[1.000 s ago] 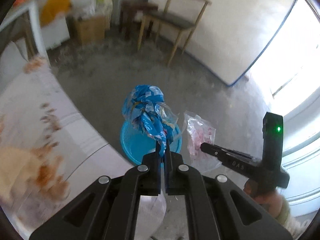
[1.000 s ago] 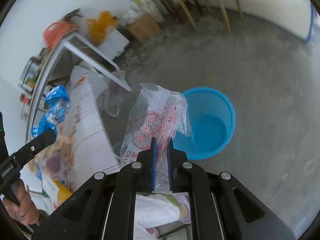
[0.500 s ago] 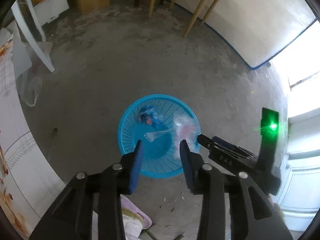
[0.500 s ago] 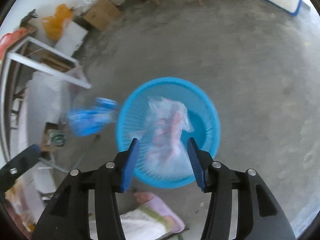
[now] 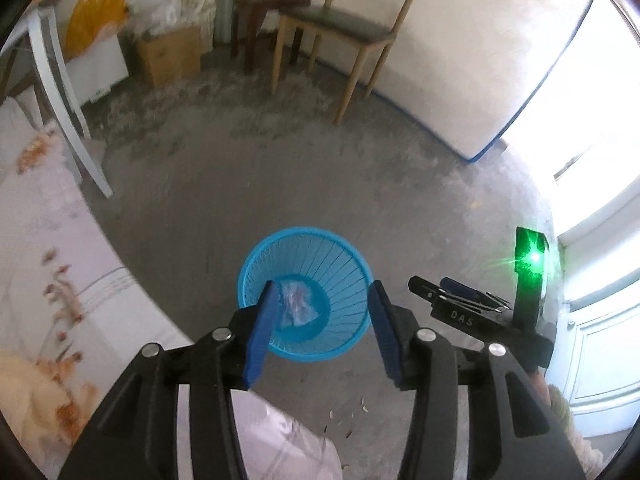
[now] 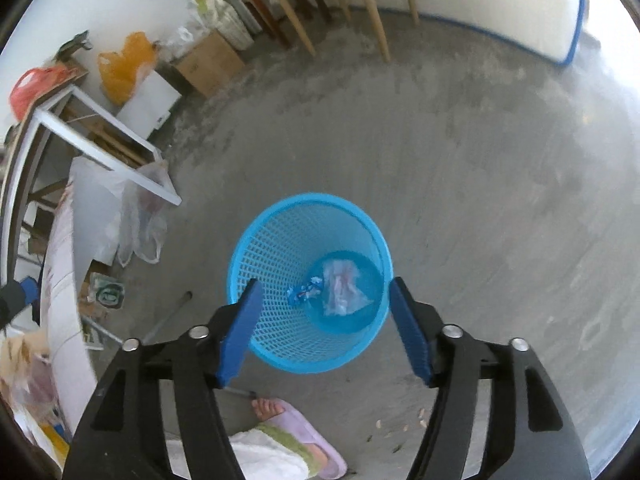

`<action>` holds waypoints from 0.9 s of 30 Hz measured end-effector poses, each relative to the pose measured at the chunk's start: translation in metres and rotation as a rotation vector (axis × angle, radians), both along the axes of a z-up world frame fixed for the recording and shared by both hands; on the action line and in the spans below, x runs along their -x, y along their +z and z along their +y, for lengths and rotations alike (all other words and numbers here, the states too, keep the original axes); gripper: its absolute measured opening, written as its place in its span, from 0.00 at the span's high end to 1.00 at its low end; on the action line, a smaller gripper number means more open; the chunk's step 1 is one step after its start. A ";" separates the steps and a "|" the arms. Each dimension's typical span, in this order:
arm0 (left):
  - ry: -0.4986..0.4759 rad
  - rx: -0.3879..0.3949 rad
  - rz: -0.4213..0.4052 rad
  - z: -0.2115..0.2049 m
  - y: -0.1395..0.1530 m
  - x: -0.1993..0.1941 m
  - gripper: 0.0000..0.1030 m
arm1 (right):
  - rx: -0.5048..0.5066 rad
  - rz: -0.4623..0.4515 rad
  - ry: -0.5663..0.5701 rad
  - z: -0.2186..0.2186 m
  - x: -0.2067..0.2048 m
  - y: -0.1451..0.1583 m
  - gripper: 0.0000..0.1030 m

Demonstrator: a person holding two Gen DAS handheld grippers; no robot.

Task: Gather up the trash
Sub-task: 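Move both open tools back toward the table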

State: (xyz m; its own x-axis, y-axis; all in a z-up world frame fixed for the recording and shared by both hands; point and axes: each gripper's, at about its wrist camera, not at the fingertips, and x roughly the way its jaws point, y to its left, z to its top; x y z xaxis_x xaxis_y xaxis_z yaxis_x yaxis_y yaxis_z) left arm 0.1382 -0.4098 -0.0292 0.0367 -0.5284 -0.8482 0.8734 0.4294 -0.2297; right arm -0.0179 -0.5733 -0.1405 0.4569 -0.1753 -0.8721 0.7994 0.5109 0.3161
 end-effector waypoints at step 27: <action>0.425 0.310 -0.170 0.369 0.073 0.059 0.06 | 0.655 -0.231 0.526 0.217 -0.023 0.177 0.08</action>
State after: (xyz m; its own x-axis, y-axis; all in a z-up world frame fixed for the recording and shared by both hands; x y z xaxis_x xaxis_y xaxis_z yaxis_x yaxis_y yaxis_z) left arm 0.0789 -0.0412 0.0441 0.4246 -0.6611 -0.6186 0.6735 0.6872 -0.2722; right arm 0.0056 -0.3565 0.0365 0.7727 -0.3257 -0.5448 0.3605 0.9316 -0.0457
